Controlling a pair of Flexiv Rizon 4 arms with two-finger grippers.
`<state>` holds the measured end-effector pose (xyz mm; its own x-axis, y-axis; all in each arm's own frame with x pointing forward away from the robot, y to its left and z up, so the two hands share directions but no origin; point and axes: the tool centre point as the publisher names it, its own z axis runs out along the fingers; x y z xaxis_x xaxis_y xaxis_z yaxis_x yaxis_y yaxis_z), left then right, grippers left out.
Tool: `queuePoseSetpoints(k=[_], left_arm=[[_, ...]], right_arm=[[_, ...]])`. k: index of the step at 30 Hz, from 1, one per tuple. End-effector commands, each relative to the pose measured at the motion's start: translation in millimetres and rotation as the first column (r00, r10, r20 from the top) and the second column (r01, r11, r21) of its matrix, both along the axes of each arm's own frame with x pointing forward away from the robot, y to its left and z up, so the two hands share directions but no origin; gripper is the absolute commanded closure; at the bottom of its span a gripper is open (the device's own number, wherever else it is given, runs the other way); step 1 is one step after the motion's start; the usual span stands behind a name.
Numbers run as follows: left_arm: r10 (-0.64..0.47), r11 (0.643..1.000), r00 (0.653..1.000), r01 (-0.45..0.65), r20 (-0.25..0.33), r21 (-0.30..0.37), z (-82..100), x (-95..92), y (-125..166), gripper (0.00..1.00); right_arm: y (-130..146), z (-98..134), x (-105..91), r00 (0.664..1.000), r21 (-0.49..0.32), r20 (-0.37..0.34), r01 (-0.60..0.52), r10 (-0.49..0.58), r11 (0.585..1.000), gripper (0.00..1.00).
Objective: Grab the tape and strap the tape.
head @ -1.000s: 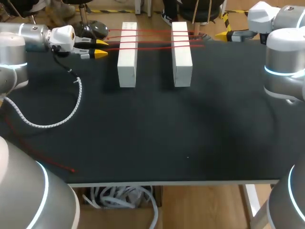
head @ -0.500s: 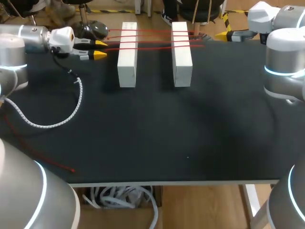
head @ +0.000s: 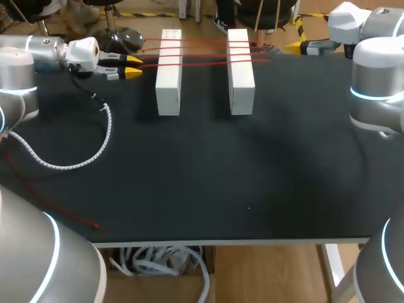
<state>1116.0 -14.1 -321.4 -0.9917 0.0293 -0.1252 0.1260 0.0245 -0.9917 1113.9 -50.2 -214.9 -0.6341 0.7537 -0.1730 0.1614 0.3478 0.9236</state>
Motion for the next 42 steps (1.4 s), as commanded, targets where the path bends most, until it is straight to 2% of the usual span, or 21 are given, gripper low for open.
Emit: queuePoseSetpoints(k=[1, 2, 7, 8, 21, 26, 33, 37, 42], left_arm=[[-0.019, 1.000, 1.000, 0.019, -0.003, -0.001, -1.2, 6.4, 1.0, 0.80], [-0.020, 1.000, 1.000, 0.020, -0.003, -0.002, -1.3, 6.6, 0.8, 0.81], [-0.025, 1.000, 1.000, 0.025, -0.003, -0.004, -1.5, 7.9, -0.1, 0.99], [-0.026, 1.000, 1.000, 0.026, -0.002, -0.005, -1.7, 8.2, -0.2, 1.00], [-0.047, 0.999, 0.999, 0.047, 0.008, -0.012, -1.0, 8.9, -2.0, 1.00], [-0.051, 0.998, 0.998, 0.051, 0.029, -0.020, 2.4, 7.4, -2.7, 1.00], [-0.063, 0.997, 0.996, 0.065, 0.055, -0.039, 10.7, 6.2, -9.6, 1.00], [-0.107, 0.993, 0.993, 0.109, 0.044, -0.050, 19.4, 6.7, -15.8, 1.00], [-0.103, 0.990, 0.994, 0.106, 0.040, -0.092, 29.2, 1.5, -23.5, 1.00]], right_arm=[[0.1, -1.2, -0.1, 1.000, 0.003, 0.005, 0.000, 0.000, 1.000, 0.00], [0.1, -1.2, -0.1, 1.000, 0.003, 0.005, 0.000, 0.000, 1.000, 0.00], [0.1, -1.2, -0.1, 1.000, 0.003, 0.005, 0.000, 0.000, 1.000, 0.00], [0.1, -1.2, -0.1, 1.000, 0.003, 0.005, 0.000, 0.000, 1.000, 0.00], [0.1, -1.2, -0.1, 1.000, 0.003, 0.005, 0.000, 0.000, 1.000, 0.00], [0.1, -1.2, -0.1, 1.000, 0.003, 0.005, 0.000, 0.000, 1.000, 0.00], [0.1, -1.2, -0.1, 1.000, 0.003, 0.005, 0.000, 0.000, 1.000, 0.00], [0.1, -1.2, -0.1, 1.000, 0.003, 0.005, 0.000, 0.000, 1.000, 0.00], [0.1, -1.2, -0.1, 1.000, 0.003, 0.005, 0.000, 0.000, 1.000, 0.00]])
